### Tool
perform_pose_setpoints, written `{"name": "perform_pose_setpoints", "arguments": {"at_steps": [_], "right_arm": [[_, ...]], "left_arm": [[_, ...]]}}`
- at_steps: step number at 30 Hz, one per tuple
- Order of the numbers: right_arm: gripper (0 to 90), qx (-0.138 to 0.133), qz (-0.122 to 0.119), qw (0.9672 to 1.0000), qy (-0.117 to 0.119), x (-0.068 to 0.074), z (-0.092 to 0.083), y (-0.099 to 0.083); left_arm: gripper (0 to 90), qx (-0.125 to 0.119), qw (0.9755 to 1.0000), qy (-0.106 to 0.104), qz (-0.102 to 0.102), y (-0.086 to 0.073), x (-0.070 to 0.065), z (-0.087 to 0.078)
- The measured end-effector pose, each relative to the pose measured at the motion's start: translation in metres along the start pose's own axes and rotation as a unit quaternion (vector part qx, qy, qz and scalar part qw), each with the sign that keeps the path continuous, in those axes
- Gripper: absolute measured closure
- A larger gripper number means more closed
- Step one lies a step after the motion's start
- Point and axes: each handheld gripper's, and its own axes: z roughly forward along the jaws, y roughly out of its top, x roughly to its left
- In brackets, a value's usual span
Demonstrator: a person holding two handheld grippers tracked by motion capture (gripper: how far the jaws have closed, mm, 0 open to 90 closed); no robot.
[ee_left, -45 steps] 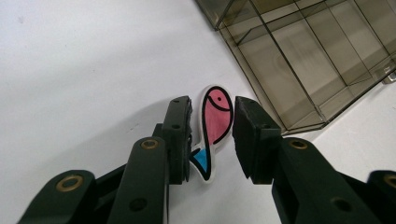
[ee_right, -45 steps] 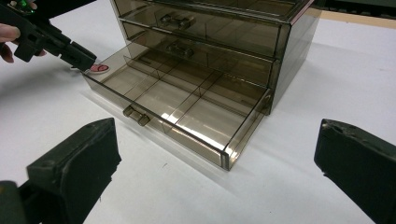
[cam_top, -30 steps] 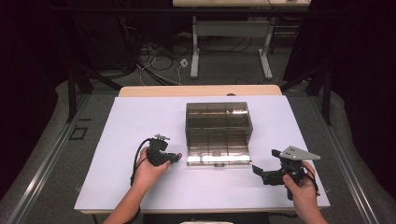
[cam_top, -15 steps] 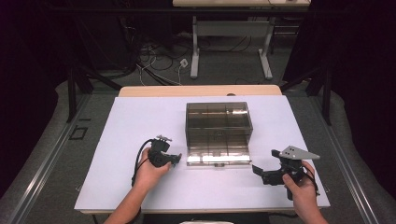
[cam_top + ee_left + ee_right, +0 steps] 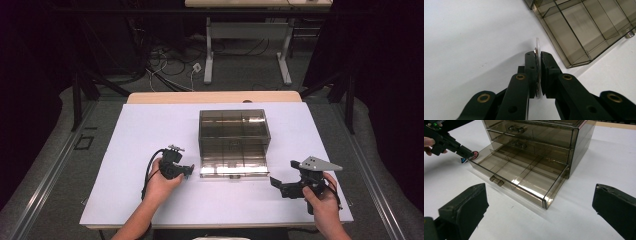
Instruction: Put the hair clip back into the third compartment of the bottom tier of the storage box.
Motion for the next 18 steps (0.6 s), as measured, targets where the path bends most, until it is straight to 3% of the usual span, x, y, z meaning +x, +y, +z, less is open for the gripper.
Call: {"name": "perform_pose_setpoints", "arguments": {"at_steps": [5, 18], "right_arm": [[0.0, -0.001, 0.001, 1.0, -0.001, 0.0002, 0.0005, -0.0002], [0.0, -0.003, 0.004, 1.0, -0.001, 0.0006, 0.0006, -0.0009]], "left_arm": [[84.7, -0.001, 1.0, -0.002, 0.002, 0.0003, -0.0004, -0.0013], [84.7, -0.041, 0.9991, 0.008, 0.0, 0.0003, -0.0031, -0.0081]]}}
